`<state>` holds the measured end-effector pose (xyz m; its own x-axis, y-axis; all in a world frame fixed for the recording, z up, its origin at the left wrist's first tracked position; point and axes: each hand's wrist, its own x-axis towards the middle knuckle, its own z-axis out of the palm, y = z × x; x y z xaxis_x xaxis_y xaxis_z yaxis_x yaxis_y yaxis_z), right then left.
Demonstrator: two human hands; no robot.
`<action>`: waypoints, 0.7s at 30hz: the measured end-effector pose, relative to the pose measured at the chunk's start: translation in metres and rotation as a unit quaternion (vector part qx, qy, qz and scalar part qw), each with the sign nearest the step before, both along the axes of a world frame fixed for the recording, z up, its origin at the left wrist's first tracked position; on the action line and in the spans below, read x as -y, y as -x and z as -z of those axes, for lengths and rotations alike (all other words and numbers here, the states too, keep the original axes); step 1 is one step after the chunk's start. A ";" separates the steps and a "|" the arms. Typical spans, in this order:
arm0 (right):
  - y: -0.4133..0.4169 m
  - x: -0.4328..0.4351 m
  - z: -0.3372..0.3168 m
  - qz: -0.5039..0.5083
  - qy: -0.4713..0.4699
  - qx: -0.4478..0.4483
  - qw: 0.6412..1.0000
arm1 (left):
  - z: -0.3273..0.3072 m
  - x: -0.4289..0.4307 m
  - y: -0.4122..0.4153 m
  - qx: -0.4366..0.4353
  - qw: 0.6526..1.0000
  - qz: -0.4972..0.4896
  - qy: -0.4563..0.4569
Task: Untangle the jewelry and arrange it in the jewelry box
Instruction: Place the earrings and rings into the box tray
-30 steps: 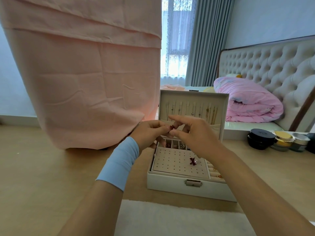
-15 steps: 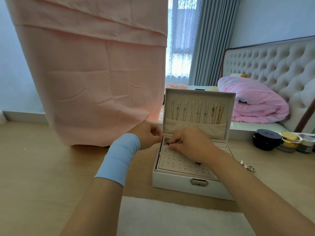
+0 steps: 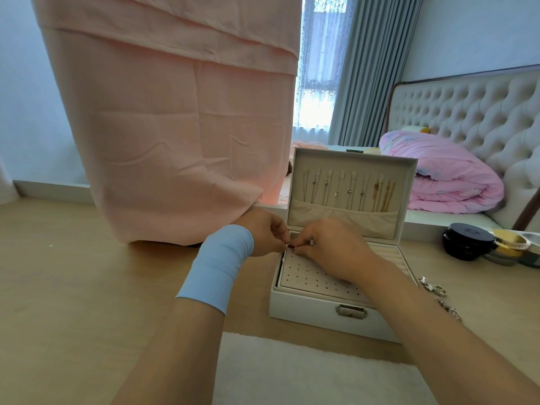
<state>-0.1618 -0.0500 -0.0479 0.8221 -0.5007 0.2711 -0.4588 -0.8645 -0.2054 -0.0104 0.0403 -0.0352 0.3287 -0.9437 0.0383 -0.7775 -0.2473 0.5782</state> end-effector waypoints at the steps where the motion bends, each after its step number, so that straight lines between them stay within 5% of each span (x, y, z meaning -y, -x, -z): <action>1: 0.000 0.000 0.000 -0.002 -0.004 -0.004 1.000 | 0.000 0.000 0.001 0.005 1.000 0.000 -0.001; 8: 0.003 0.000 -0.009 -0.041 0.005 -0.083 0.996 | -0.001 0.001 0.003 0.029 1.000 -0.005 -0.004; 15: 0.028 0.012 -0.025 0.004 -0.101 0.028 0.995 | -0.010 0.000 0.015 0.060 0.998 -0.006 0.026; 21: 0.058 0.019 -0.039 0.009 -0.154 -0.089 0.984 | -0.009 0.005 0.031 0.141 0.989 -0.006 -0.043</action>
